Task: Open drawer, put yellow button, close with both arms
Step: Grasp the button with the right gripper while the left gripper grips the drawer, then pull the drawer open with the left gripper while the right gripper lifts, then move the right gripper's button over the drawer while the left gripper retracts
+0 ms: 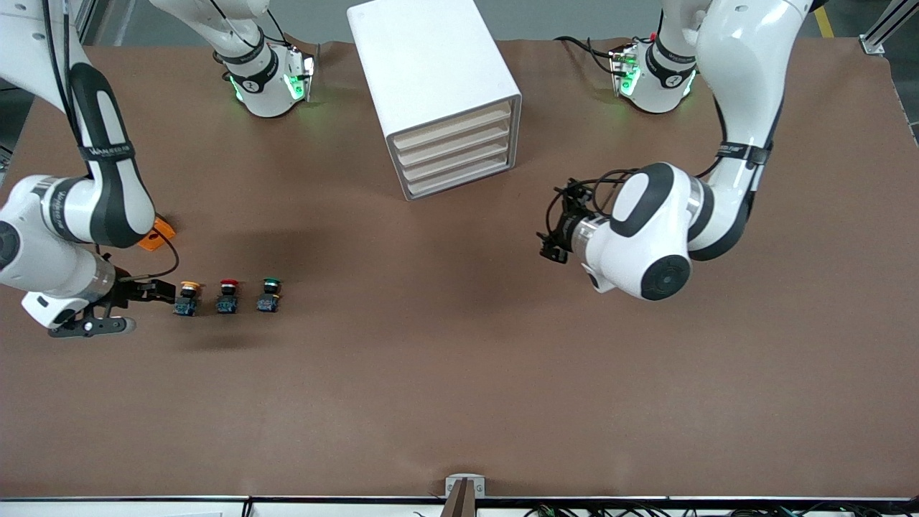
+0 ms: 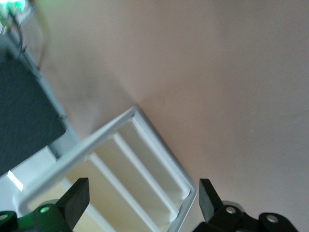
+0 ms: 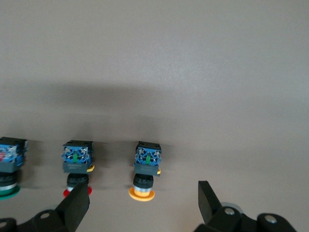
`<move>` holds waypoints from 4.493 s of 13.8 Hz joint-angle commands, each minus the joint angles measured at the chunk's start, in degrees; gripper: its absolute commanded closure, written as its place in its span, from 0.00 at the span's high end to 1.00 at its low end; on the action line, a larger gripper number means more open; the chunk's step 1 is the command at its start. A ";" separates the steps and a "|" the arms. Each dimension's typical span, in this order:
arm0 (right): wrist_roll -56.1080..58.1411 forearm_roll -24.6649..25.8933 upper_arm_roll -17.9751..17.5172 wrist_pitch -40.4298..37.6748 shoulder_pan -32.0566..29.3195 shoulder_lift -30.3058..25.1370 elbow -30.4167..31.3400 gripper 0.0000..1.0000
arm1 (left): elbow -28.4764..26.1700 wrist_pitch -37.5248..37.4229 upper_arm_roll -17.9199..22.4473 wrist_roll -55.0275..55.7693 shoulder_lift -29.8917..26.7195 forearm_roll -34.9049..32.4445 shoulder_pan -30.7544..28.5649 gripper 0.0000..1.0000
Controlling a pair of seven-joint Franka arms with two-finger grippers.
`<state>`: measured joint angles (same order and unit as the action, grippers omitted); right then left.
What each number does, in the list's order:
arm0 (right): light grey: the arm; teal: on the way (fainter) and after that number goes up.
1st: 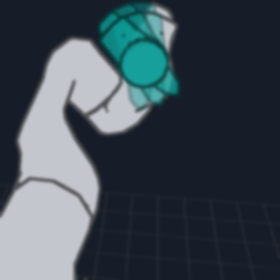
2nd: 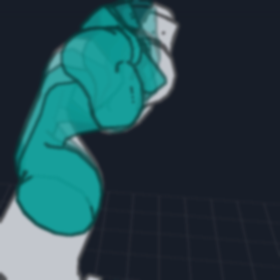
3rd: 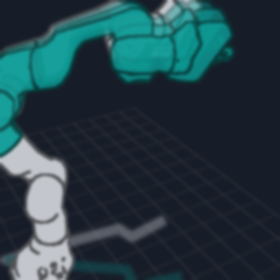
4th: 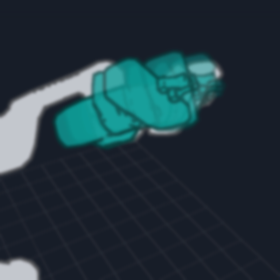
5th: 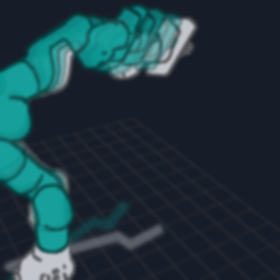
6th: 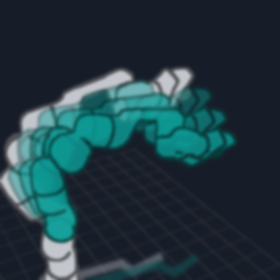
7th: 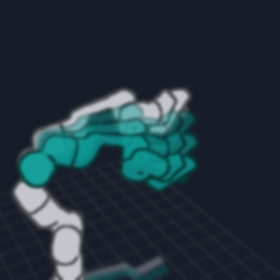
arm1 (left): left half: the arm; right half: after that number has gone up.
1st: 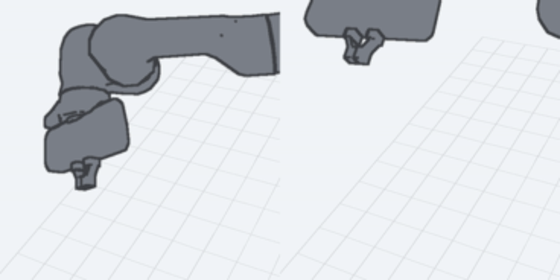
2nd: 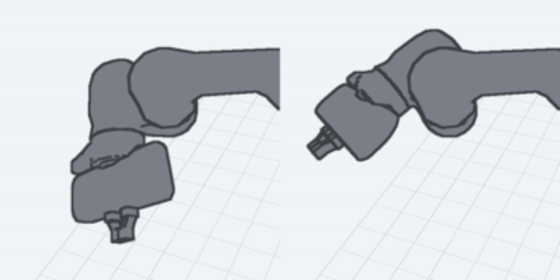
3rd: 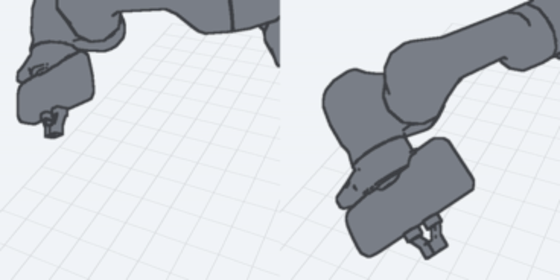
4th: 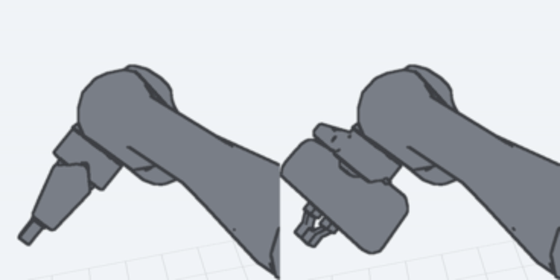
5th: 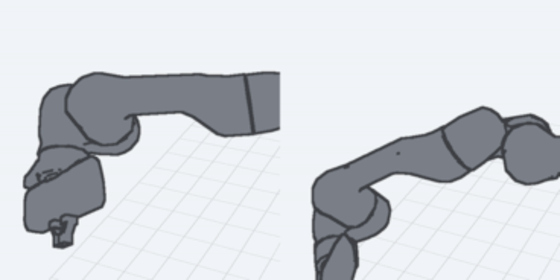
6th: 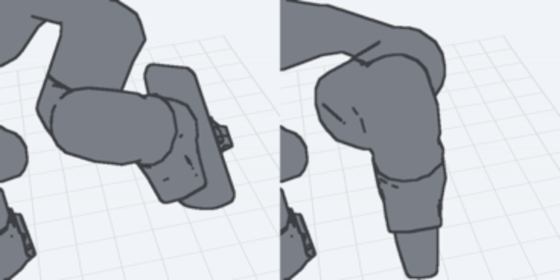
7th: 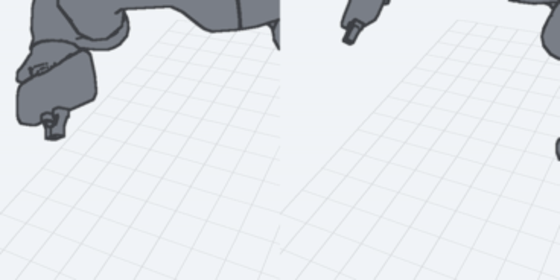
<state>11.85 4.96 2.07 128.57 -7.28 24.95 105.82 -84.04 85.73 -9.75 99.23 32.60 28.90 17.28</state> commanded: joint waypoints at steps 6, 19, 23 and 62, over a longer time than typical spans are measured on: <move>0.36 1.10 -0.75 5.01 -2.48 5.89 0.00 1.00 | 1.78 -3.81 0.17 21.60 6.33 10.56 8.90 0.85; -0.07 1.10 -0.76 14.78 -3.71 6.60 8.26 0.73 | 1.86 -7.60 0.17 32.60 10.38 18.73 14.27 0.64; -0.51 1.01 -0.76 14.34 -3.45 6.69 8.09 0.30 | 1.86 -7.60 0.17 33.48 10.56 20.14 15.15 0.54; -114.06 -19.20 -1.11 -20.99 54.46 -5.45 -17.04 0.20 | 16.37 -5.84 16.41 4.88 6.26 3.10 7.06 1.00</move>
<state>-99.20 -13.98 0.19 107.65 44.92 16.55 92.06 -67.64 79.57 5.10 111.48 41.55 35.01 23.76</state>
